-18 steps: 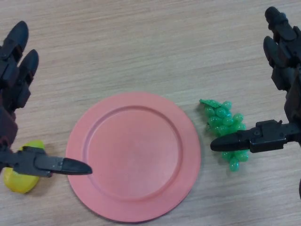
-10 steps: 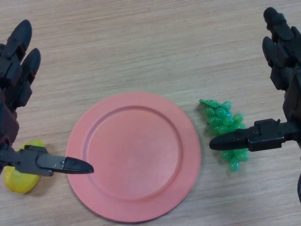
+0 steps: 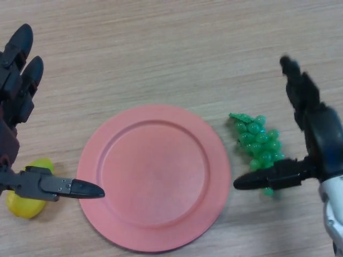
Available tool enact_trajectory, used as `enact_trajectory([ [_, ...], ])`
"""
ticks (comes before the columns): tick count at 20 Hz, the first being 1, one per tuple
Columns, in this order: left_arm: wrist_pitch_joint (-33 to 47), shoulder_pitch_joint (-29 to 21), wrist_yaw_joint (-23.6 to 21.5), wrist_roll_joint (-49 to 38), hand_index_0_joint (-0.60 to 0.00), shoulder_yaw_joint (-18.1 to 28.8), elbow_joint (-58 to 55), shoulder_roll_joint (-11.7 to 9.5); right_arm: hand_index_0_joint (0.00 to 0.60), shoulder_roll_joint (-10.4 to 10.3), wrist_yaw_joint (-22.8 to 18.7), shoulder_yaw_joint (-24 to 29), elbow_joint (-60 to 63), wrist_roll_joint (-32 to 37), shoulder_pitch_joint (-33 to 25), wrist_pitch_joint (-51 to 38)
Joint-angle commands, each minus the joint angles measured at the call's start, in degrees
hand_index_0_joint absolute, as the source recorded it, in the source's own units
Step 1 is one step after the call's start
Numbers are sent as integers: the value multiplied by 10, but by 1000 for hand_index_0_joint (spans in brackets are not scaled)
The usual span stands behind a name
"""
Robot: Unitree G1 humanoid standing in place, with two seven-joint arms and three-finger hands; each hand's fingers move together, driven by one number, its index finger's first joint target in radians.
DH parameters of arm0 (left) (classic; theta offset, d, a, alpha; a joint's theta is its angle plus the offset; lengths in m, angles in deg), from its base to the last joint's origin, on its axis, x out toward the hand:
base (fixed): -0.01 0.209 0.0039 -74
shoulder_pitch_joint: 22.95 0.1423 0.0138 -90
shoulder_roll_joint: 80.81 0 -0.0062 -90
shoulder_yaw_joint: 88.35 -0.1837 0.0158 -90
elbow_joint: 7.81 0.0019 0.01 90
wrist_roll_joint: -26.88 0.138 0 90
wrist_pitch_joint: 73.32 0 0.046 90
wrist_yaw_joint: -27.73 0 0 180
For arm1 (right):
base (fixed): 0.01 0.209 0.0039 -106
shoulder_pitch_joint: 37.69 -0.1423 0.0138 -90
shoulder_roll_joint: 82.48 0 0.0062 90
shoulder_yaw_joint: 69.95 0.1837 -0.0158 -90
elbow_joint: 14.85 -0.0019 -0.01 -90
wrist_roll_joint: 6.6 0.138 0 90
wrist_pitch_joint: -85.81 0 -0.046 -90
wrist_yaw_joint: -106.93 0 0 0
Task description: Pick up the green grapes and place it on the plate
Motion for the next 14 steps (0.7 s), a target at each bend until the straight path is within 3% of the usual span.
enact_trajectory([
  [1, 77, -9, -3, -26, 0, 43, -31, -20, 0, 5, -25, 27, 36, 2, -36, -130],
  [6, 96, -3, -5, -34, 0, 44, -18, -17, 0, 9, -19, 39, 157, 25, -62, -186],
  [8, 98, -2, -4, -34, 0, 45, -16, -17, 199, 9, -21, 40, 168, 27, -64, -186],
  [9, 101, -1, -3, -34, 0, 47, -13, -17, 349, 11, -31, 41, 188, 16, -68, -195],
  [10, 104, 0, -1, -34, 0, 48, -10, -17, 449, 13, -44, 43, 209, 4, -73, -206],
  [11, 106, 2, 1, -37, 0, 55, -3, -17, 592, 19, -78, 46, 263, -34, -88, -227],
  [14, 107, 4, -1, -34, 0, 56, 0, -17, 600, 27, -65, 46, 260, -57, -93, -200],
])
